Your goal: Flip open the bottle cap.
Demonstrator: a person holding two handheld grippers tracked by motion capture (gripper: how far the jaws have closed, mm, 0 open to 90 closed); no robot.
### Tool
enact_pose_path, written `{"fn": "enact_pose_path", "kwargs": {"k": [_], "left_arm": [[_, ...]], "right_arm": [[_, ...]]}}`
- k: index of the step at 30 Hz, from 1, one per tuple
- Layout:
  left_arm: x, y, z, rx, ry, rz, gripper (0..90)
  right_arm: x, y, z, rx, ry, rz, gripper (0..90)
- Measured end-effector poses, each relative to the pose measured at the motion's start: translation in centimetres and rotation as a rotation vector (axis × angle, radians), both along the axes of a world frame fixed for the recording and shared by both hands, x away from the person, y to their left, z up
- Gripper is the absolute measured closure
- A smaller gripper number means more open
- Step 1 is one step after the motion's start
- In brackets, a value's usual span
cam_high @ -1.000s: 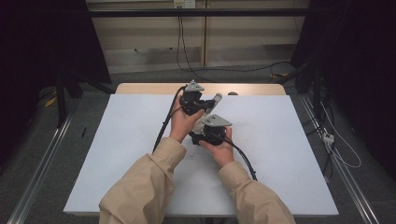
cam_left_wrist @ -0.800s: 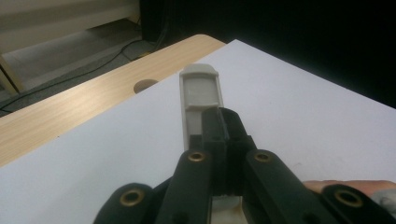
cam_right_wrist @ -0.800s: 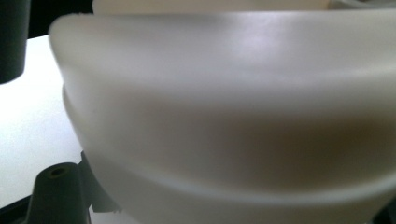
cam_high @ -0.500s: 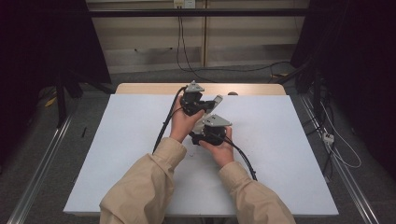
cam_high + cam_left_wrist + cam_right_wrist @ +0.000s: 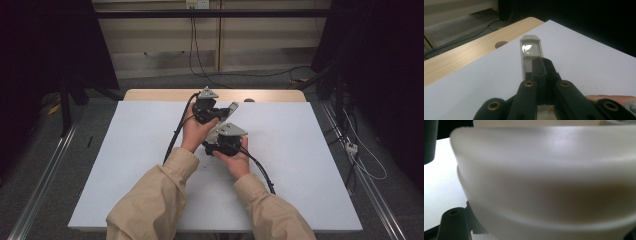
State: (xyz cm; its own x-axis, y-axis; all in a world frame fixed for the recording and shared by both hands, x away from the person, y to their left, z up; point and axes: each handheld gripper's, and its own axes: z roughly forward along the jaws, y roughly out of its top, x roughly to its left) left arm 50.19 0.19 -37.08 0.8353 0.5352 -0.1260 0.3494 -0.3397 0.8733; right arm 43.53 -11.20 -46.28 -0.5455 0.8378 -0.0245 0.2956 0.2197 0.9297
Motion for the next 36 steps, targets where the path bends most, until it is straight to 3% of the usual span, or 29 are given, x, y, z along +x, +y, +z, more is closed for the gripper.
{"fn": "enact_pose_path", "kwargs": {"k": [15, 23, 28, 36], "left_arm": [[-0.5, 0.8, 0.9, -0.006, -0.007, 0.009, 79.1], [-0.8, 1.8, 0.9, -0.014, -0.008, 0.033, 67.7], [-1.1, 2.6, 1.0, -0.018, -0.004, 0.021, 60.0], [-2.2, 3.7, 1.8, -0.006, -0.004, -0.003, 50.4]], "right_arm": [[-0.2, -0.2, 0.2, -0.006, 0.044, -0.007, 14.0], [-0.6, -0.4, 0.4, -0.005, 0.073, 0.008, 10.6], [-0.7, -0.6, 0.5, 0.007, 0.099, 0.006, 10.7], [-1.5, -1.2, 1.0, 0.005, 0.102, 0.012, 10.8]]}}
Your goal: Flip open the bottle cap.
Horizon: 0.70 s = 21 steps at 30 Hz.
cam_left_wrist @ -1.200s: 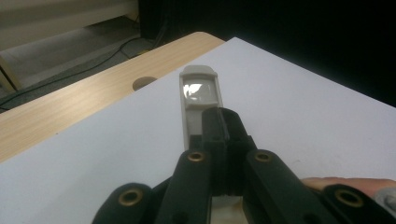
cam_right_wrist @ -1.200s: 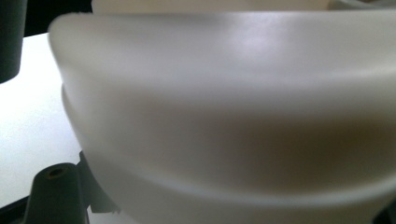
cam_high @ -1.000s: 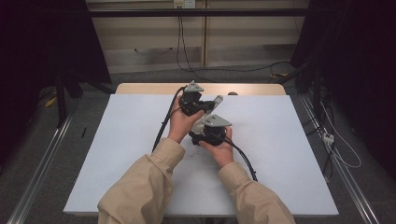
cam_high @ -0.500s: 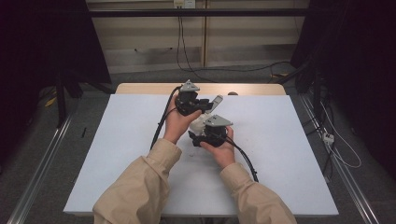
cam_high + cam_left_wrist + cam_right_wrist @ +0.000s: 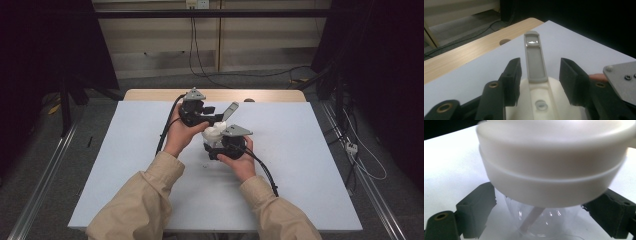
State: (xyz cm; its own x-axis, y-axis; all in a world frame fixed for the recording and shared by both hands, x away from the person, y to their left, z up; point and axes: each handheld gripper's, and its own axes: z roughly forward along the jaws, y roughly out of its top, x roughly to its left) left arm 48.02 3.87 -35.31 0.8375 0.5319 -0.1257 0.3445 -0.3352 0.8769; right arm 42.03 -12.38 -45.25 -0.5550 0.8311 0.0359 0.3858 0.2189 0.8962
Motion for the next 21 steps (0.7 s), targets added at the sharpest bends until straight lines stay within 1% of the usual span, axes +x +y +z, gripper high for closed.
{"fn": "enact_pose_path", "kwargs": {"k": [2, 4, 7, 10, 12, 14, 15, 17, 18, 21], "left_arm": [[-0.2, 0.2, 0.1, -0.002, 0.000, 0.000, 47.5], [-0.3, 0.5, 0.1, -0.010, 0.011, 0.001, 44.3], [-0.5, 0.9, 0.1, -0.009, 0.022, -0.004, 40.0], [-0.7, 1.0, 0.0, -0.003, 0.027, -0.015, 35.9], [-0.9, 1.2, 0.0, -0.004, 0.029, -0.023, 33.4], [-1.1, 1.3, -0.2, -0.007, 0.036, -0.027, 30.6], [-1.1, 1.3, -0.3, -0.016, 0.035, -0.031, 29.8], [-1.4, 1.5, -0.3, -0.008, 0.045, -0.037, 27.7], [-1.6, 1.6, -0.4, -0.012, 0.042, -0.039, 26.8], [-2.1, 1.8, -0.4, -0.002, 0.040, -0.059, 24.5]], "right_arm": [[-0.2, -0.1, 0.2, -0.006, 0.001, 0.007, 10.8], [-0.4, -0.1, 0.3, -0.023, -0.001, 0.010, 10.6], [-0.7, -0.3, 0.4, -0.013, 0.008, 0.015, 10.8], [-0.9, -0.7, 0.5, -0.019, 0.005, 0.018, 10.6], [-1.1, -1.1, 0.6, -0.011, 0.018, 0.018, 10.6], [-1.4, -1.5, 0.6, -0.010, 0.016, 0.018, 10.7], [-1.5, -1.7, 0.6, -0.008, 0.021, 0.022, 10.7], [-1.7, -2.1, 0.7, -0.003, 0.030, 0.025, 10.3], [-1.8, -2.2, 0.7, 0.002, 0.033, 0.029, 10.3], [-2.2, -2.7, 0.9, 0.013, 0.039, 0.038, 10.1]]}}
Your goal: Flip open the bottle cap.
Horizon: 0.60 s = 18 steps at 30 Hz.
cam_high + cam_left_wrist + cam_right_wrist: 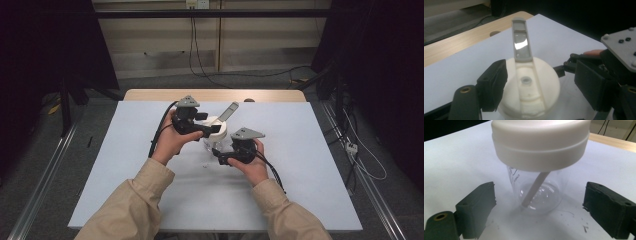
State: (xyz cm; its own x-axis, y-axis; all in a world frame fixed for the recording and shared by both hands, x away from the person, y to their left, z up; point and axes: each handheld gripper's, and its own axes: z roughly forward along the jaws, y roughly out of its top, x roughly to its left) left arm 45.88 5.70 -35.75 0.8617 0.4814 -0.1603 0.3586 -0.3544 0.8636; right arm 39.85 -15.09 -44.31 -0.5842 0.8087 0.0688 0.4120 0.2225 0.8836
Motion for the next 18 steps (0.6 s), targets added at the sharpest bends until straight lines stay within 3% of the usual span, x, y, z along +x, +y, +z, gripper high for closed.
{"fn": "enact_pose_path", "kwargs": {"k": [18], "left_arm": [[-2.4, 3.4, -2.3, 0.015, 0.011, -0.017, 21.3]], "right_arm": [[-2.6, -2.4, -0.1, 0.006, 0.034, 0.043, 9.3]]}}
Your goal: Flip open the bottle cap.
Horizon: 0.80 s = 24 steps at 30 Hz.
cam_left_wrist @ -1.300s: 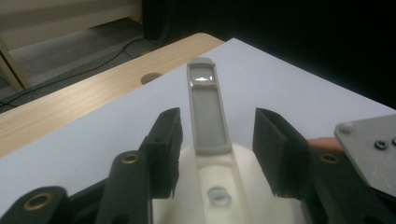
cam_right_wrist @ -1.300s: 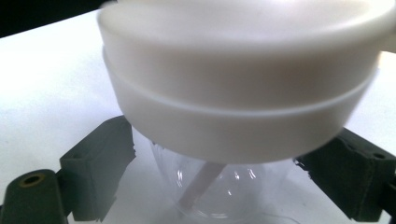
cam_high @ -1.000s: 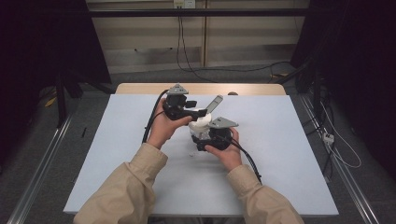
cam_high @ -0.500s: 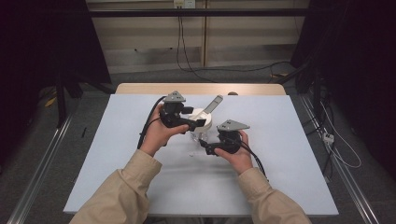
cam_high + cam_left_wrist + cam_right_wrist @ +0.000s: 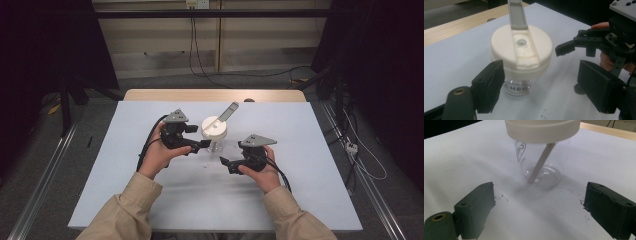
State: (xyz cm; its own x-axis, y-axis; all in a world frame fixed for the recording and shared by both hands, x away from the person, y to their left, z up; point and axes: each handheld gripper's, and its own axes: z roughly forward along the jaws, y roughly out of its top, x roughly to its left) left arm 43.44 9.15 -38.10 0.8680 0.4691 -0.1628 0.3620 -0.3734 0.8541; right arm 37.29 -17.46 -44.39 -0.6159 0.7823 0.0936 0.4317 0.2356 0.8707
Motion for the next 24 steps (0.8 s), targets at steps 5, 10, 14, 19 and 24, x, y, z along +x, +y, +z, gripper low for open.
{"fn": "enact_pose_path", "kwargs": {"k": [5, 10, 14, 19, 24], "left_arm": [[-0.5, 0.8, -0.8, 0.008, 0.004, 0.010, 19.6], [-1.2, 2.1, -1.9, 0.017, 0.017, 0.019, 18.9], [-1.6, 2.8, -2.4, 0.021, 0.016, 0.023, 17.7], [-2.0, 3.8, -3.1, 0.026, 0.026, 0.035, 17.1], [-2.3, 4.6, -3.3, 0.024, 0.030, 0.049, 14.2]], "right_arm": [[-0.5, -0.7, -0.2, -0.002, 0.001, -0.003, 9.4], [-1.0, -1.3, -0.4, -0.002, -0.001, -0.005, 9.3], [-1.4, -1.8, -0.5, -0.011, 0.001, -0.007, 9.2], [-2.0, -2.8, -0.5, -0.009, -0.004, -0.015, 9.1], [-2.6, -3.5, -0.6, -0.014, 0.000, -0.013, 8.9]]}}
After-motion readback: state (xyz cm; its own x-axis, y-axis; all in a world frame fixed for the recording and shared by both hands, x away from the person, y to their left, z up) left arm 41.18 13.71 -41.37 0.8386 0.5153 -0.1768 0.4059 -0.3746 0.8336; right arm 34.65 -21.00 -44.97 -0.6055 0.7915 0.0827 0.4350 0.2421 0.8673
